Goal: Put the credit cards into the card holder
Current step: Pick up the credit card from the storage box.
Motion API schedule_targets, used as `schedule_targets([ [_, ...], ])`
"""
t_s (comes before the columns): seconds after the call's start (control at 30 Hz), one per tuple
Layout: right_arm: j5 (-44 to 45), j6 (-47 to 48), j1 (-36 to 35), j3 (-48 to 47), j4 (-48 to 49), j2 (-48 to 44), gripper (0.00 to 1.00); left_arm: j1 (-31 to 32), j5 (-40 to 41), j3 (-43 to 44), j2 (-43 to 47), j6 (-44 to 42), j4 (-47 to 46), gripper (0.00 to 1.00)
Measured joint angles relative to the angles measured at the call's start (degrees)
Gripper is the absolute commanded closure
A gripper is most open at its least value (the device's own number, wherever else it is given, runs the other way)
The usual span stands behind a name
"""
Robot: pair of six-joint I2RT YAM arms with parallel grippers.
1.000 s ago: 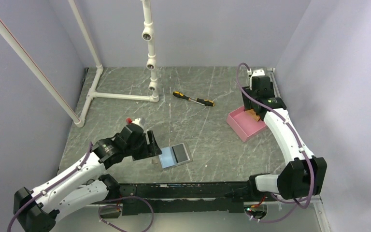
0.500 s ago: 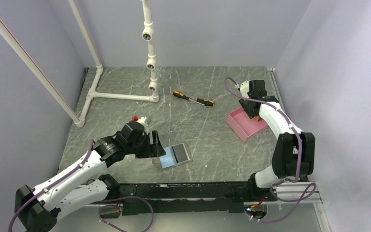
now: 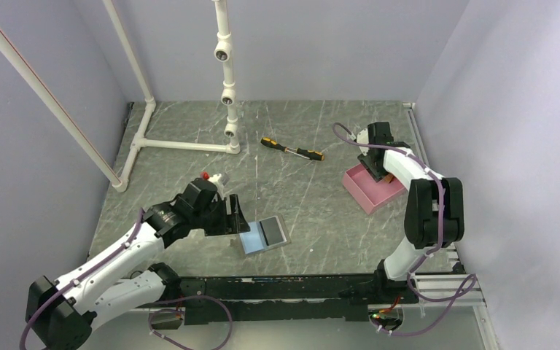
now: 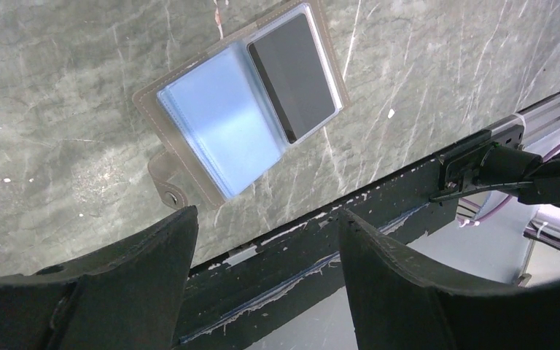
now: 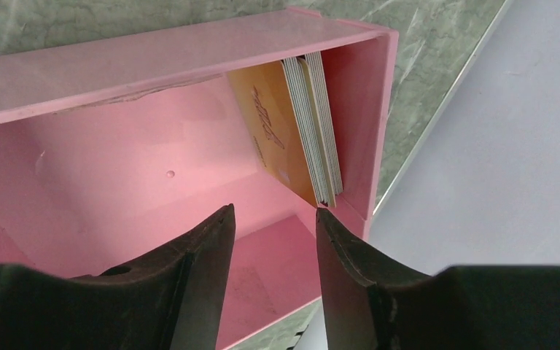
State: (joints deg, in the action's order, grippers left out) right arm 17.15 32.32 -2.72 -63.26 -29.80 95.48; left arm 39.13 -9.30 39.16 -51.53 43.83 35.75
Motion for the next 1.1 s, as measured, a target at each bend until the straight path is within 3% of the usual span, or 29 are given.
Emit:
schedule_targets([
  [0.6,2.29,0.76,-0.07,-1.07,1.22,3.93,0.55,-2.97,-2.23,-0.04,0.09,-1.22,-0.11,0.25],
  [1.1,2.01,0.44,-0.13,-1.29,1.88,3.93,0.68,-3.32,-3.02,-0.28,1.14,-1.22,0.00,0.25],
])
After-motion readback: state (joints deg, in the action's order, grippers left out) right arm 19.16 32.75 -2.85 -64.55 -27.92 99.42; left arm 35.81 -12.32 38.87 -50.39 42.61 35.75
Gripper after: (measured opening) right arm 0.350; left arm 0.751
